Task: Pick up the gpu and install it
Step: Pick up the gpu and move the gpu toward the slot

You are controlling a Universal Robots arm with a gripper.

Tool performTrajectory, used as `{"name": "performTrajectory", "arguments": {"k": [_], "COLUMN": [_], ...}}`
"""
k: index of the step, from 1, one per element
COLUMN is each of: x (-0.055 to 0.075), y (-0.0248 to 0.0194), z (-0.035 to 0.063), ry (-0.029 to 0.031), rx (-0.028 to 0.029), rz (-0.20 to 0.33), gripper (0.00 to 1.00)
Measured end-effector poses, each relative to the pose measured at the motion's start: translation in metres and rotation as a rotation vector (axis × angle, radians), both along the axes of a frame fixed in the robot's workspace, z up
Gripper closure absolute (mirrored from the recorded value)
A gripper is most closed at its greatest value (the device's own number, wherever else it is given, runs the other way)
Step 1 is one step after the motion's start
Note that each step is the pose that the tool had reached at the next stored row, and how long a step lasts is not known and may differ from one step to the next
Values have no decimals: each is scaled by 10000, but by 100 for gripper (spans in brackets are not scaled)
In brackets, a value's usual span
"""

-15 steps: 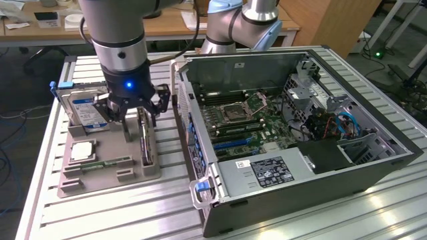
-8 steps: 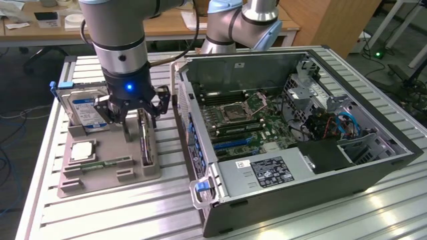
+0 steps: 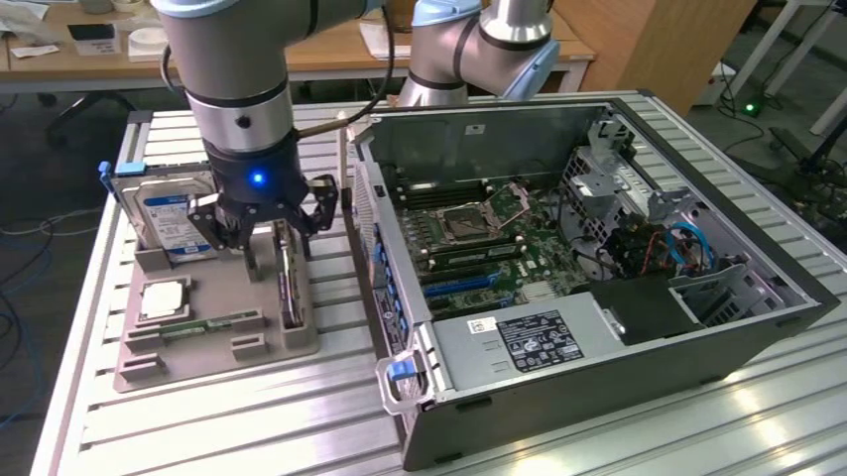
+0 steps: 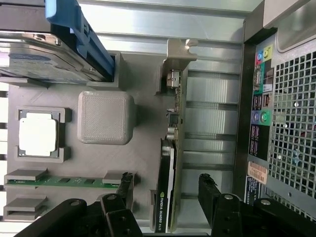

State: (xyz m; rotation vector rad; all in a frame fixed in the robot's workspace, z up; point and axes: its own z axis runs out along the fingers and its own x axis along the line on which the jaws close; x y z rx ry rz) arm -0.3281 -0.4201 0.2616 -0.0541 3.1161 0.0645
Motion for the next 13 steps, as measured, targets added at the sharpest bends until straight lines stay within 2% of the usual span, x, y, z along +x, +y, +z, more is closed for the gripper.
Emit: {"name": "performTrajectory", "arguments": {"k": [4, 13], "x": [0, 0], "y": [-19, -23], "z": [-24, -68], "ry": [-4, -4], "rx": [1, 0], "rz": [-101, -101], "gripper": [35, 35]}}
